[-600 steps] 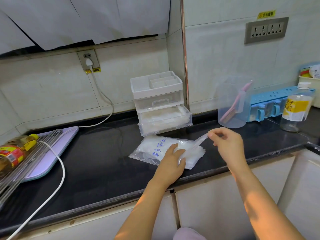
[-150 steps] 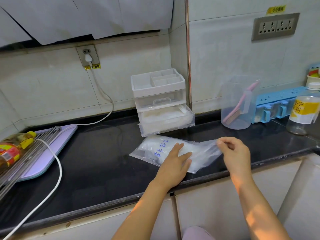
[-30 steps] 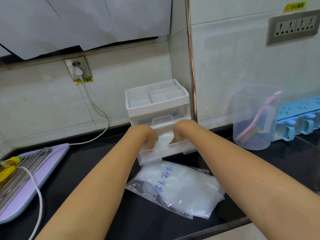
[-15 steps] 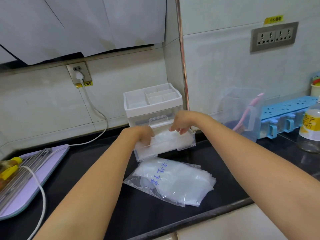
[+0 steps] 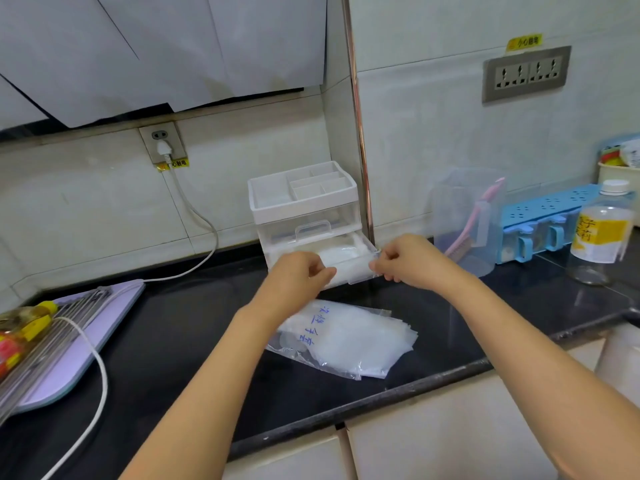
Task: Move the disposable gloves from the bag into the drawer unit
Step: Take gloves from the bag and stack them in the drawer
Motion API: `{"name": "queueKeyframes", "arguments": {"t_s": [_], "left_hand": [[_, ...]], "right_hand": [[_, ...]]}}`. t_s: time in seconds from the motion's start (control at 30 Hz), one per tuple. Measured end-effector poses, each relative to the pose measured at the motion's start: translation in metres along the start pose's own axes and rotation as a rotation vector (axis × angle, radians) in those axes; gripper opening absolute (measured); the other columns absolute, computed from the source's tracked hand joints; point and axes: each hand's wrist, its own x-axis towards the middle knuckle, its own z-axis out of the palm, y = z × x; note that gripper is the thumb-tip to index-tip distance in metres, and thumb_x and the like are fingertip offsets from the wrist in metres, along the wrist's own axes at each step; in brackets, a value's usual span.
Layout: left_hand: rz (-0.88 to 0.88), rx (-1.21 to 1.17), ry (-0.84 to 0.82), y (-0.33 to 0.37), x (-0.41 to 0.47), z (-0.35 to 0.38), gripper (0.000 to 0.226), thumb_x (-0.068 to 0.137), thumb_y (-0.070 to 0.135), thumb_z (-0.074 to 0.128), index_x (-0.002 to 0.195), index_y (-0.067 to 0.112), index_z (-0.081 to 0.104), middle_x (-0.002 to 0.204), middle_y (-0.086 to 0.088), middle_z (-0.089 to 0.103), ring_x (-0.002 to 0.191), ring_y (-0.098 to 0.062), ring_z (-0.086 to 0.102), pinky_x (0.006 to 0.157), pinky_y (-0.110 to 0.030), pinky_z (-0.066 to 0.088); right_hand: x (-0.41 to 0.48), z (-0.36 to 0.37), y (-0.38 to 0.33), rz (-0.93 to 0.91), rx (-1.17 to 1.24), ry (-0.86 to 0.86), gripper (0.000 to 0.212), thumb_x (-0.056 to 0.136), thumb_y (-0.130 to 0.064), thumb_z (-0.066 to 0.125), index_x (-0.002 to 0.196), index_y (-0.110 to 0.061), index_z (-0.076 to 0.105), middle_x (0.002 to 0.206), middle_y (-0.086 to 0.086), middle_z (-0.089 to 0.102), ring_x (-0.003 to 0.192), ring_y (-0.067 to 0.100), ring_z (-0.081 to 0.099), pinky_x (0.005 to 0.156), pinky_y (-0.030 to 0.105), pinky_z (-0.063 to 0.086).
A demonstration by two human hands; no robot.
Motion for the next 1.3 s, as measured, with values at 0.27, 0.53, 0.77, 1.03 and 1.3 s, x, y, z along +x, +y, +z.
{"name": "queueKeyframes", "arguments": {"t_s": [0.27, 0.53, 0.77, 1.03, 1.3], "left_hand": [[-0.005, -0.159, -0.096, -0.012, -0.044, 0.079, 0.015, 0.092, 0.031, 0.059, 0.099, 0.022, 0.066, 0.099, 0.013, 0.063, 0.093, 0.001, 0.055, 0.091, -0.021, 0.044], [-0.028, -0.152, -0.285, -0.010, -0.074, 0.121, 0.054, 0.099, 0.045, 0.040, 0.149, 0.028, 0.026, 0.158, 0.007, 0.019, 0.145, -0.007, 0.012, 0.118, -0.024, 0.009], [-0.020, -0.097, -0.278, -0.013, -0.075, 0.124, 0.055, 0.102, 0.040, 0.036, 0.152, 0.029, 0.017, 0.160, 0.009, 0.011, 0.147, -0.008, 0.004, 0.115, -0.023, 0.007], [0.041, -0.046, -0.307, -0.014, -0.075, 0.125, 0.057, 0.096, 0.054, 0.039, 0.149, 0.038, 0.023, 0.160, 0.014, 0.000, 0.146, -0.005, -0.005, 0.118, -0.031, 0.009], [0.001, -0.054, -0.322, -0.014, -0.076, 0.125, 0.063, 0.092, 0.064, 0.039, 0.148, 0.040, 0.023, 0.160, 0.015, 0.000, 0.147, -0.010, -0.005, 0.119, -0.038, 0.009]], "right_hand": [[-0.052, 0.058, 0.046, 0.100, 0.037, 0.034, 0.018, 0.085, -0.028, 0.068, 0.099, -0.016, 0.071, 0.102, -0.002, 0.066, 0.095, 0.014, 0.061, 0.081, 0.025, 0.048], [-0.067, 0.099, 0.072, 0.061, -0.323, -0.001, 0.069, 0.092, -0.059, 0.042, 0.149, -0.024, 0.028, 0.157, -0.001, 0.023, 0.143, 0.017, 0.018, 0.114, 0.033, 0.018], [-0.066, 0.104, 0.079, 0.046, -0.026, 0.196, 0.029, 0.091, -0.035, 0.061, 0.119, -0.029, 0.067, 0.139, -0.007, 0.051, 0.127, 0.011, 0.042, 0.103, 0.028, 0.034], [-0.071, 0.096, 0.074, 0.069, 0.311, 0.306, 0.011, 0.082, -0.012, 0.072, 0.080, -0.022, 0.076, 0.097, -0.009, 0.066, 0.092, 0.007, 0.060, 0.079, 0.012, 0.042], [-0.076, 0.087, 0.067, 0.103, 0.438, 0.392, 0.013, 0.084, -0.011, 0.071, 0.080, -0.023, 0.071, 0.094, -0.007, 0.062, 0.085, 0.005, 0.059, 0.075, 0.016, 0.042]]}}
